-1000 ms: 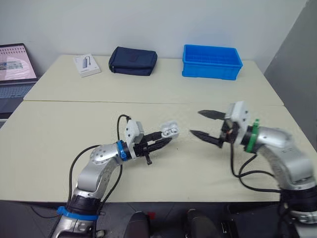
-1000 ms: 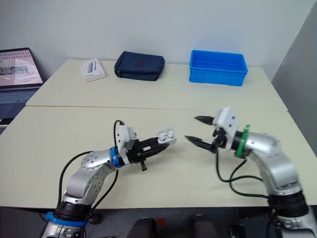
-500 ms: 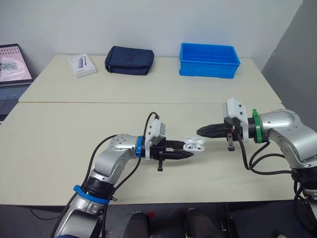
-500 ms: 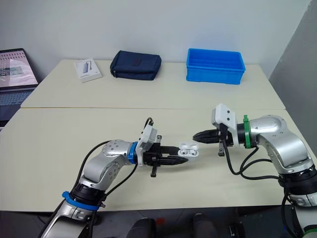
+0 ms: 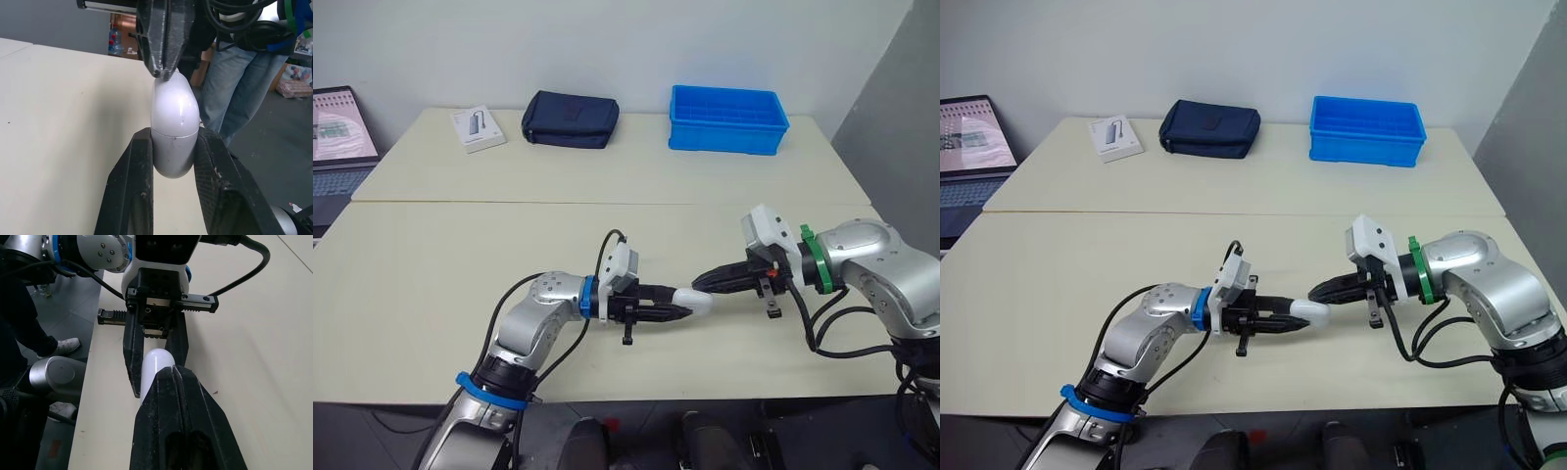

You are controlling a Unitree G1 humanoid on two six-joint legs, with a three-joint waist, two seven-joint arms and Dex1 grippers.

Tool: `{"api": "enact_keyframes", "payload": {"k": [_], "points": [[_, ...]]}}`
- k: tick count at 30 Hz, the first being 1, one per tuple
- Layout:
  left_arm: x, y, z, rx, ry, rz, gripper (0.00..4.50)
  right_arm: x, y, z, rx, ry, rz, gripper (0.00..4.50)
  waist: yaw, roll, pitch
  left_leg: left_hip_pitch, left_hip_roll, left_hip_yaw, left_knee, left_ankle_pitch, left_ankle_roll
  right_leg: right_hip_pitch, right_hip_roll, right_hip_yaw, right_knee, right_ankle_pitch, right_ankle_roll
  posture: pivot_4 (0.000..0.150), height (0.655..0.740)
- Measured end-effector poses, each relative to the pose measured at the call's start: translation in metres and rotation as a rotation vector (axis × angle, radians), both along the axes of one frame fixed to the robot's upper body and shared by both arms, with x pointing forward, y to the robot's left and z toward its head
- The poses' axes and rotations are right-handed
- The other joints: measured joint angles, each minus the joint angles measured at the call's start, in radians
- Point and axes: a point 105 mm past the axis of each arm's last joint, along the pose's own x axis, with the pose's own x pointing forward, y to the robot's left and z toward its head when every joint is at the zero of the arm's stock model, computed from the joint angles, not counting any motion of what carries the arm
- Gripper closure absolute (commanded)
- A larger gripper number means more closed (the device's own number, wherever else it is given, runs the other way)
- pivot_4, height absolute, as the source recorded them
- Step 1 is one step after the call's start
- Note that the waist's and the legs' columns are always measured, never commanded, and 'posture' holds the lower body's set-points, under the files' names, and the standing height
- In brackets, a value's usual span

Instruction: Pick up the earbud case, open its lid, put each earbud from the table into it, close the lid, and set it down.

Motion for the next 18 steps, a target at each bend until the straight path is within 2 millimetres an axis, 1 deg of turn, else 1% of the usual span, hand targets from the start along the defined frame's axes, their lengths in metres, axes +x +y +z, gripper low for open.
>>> {"api": "enact_keyframes", "payload": {"k": [4, 6, 8, 10, 12, 14, 16, 18], "points": [[0.002, 0.000, -0.004, 0.015, 0.046, 0.026, 3.74, -0.001, -0.001, -0.006, -0.001, 0.010, -0.014, 4.50, -0.001, 0.000, 0.000, 0.000, 0.000, 0.000, 0.000, 0.000, 0.000, 0.000, 0.000, 0.000, 0.000, 0.000, 0.000, 0.150, 0.7400], [0.003, 0.000, -0.006, 0.027, 0.098, 0.035, 3.74, 0.004, -0.001, -0.007, -0.002, -0.012, -0.056, 4.50, -0.001, 0.000, 0.000, 0.000, 0.000, 0.000, 0.000, 0.000, 0.000, 0.000, 0.000, 0.000, 0.001, 0.000, 0.000, 0.150, 0.7400], [0.006, -0.004, -0.009, 0.036, 0.169, 0.046, 3.74, 0.012, -0.007, -0.009, 0.016, -0.038, -0.135, 4.50, 0.000, 0.000, 0.000, 0.000, 0.000, 0.000, 0.000, 0.000, 0.000, 0.000, 0.000, 0.000, 0.001, 0.000, 0.000, 0.150, 0.7400], [0.015, -0.010, -0.011, 0.046, 0.226, 0.079, 3.74, 0.020, -0.015, -0.011, 0.021, -0.072, -0.210, 4.50, 0.004, 0.000, 0.000, 0.000, -0.001, 0.000, 0.001, 0.000, 0.000, 0.000, 0.000, 0.000, 0.001, 0.000, 0.000, 0.150, 0.7400], [0.027, -0.015, -0.015, 0.047, 0.294, 0.137, 3.74, 0.023, -0.023, -0.013, 0.032, -0.096, -0.268, 4.50, 0.006, 0.000, 0.000, 0.000, -0.001, 0.000, 0.001, 0.000, 0.000, 0.001, 0.000, 0.000, 0.001, 0.000, 0.001, 0.150, 0.7400], [0.038, -0.019, -0.023, 0.071, 0.386, 0.186, 3.74, 0.022, -0.033, -0.023, 0.017, -0.094, -0.337, 4.50, 0.007, 0.000, 0.000, -0.001, -0.001, -0.001, 0.001, 0.000, 0.000, 0.001, 0.000, 0.000, 0.000, 0.000, 0.001, 0.150, 0.7400], [0.048, -0.017, -0.030, 0.095, 0.467, 0.234, 3.74, 0.019, -0.040, -0.036, -0.025, -0.073, -0.385, 4.50, 0.004, 0.000, 0.000, -0.001, -0.001, -0.001, 0.001, 0.000, 0.000, 0.000, 0.000, 0.000, 0.001, 0.000, 0.001, 0.150, 0.7400], [0.056, -0.012, -0.036, 0.125, 0.548, 0.278, 3.74, 0.015, -0.044, -0.043, -0.057, -0.066, -0.399, 4.50, -0.002, 0.000, 0.000, 0.000, -0.001, -0.001, 0.001, 0.000, 0.000, -0.001, 0.001, 0.001, 0.001, 0.000, 0.001, 0.150, 0.7400]]}}
